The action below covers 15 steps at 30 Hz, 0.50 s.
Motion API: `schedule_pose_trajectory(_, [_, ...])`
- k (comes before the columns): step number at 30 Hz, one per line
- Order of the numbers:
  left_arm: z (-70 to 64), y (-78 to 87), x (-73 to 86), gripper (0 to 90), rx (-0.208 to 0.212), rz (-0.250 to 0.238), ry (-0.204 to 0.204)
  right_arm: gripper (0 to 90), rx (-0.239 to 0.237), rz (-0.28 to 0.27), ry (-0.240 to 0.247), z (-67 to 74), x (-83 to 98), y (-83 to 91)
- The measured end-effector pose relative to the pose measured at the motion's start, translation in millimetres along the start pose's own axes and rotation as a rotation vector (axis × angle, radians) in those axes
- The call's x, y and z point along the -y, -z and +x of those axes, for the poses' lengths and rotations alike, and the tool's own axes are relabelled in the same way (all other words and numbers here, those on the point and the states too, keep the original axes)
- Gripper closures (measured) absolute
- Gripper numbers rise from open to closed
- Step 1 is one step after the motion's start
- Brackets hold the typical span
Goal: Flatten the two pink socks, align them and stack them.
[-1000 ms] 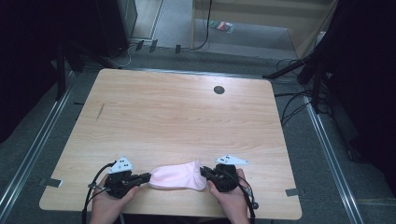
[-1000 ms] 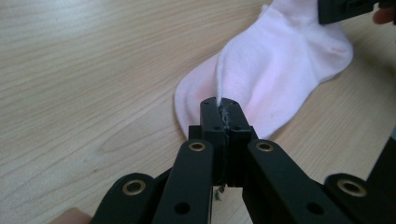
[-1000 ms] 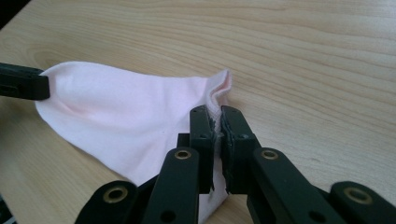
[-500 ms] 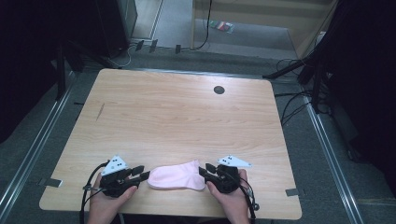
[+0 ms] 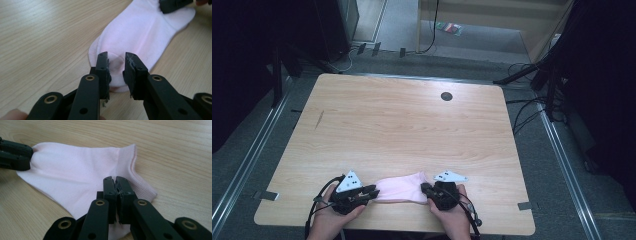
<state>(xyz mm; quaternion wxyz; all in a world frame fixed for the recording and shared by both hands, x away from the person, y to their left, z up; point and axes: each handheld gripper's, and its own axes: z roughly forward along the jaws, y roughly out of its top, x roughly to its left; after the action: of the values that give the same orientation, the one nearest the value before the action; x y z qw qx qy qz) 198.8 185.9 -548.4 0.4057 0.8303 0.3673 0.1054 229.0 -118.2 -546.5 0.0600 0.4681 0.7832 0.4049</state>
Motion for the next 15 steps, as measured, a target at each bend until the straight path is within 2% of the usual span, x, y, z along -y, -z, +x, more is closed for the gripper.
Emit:
schedule_pose_trajectory(1, [0.1,-0.3,1.8,71.1,0.009,-0.007,-0.045,88.5,0.001,0.001,-0.004,-0.1,0.0,0.0])
schedule_pose_trajectory(2, [0.7,-0.3,2.6,67.2,0.023,-0.011,-0.059,89.1,0.021,0.0,0.02,2.8,0.3,-0.4])
schedule_pose_trajectory(7, [-0.3,-0.4,3.8,61.4,0.036,-0.01,-0.088,89.5,0.023,-0.008,0.024,2.7,1.6,-0.4])
schedule_pose_trajectory(8, [-0.4,-0.7,3.9,61.8,0.034,-0.012,-0.086,89.6,0.014,-0.013,0.003,1.5,2.1,-0.4])
schedule_pose_trajectory(10, [-0.6,-1.0,4.1,63.1,0.022,-0.013,-0.089,89.6,0.014,-0.013,-0.001,1.3,2.2,-0.4])
schedule_pose_trajectory(12, [-3.1,-1.3,3.9,70.4,-0.007,-0.008,-0.115,89.6,0.013,-0.014,0.001,1.1,2.6,-0.3])
schedule_pose_trajectory(15, [-4.1,-2.1,2.3,77.8,-0.038,0.001,-0.126,89.6,0.015,-0.016,0.003,1.3,2.8,-0.3])
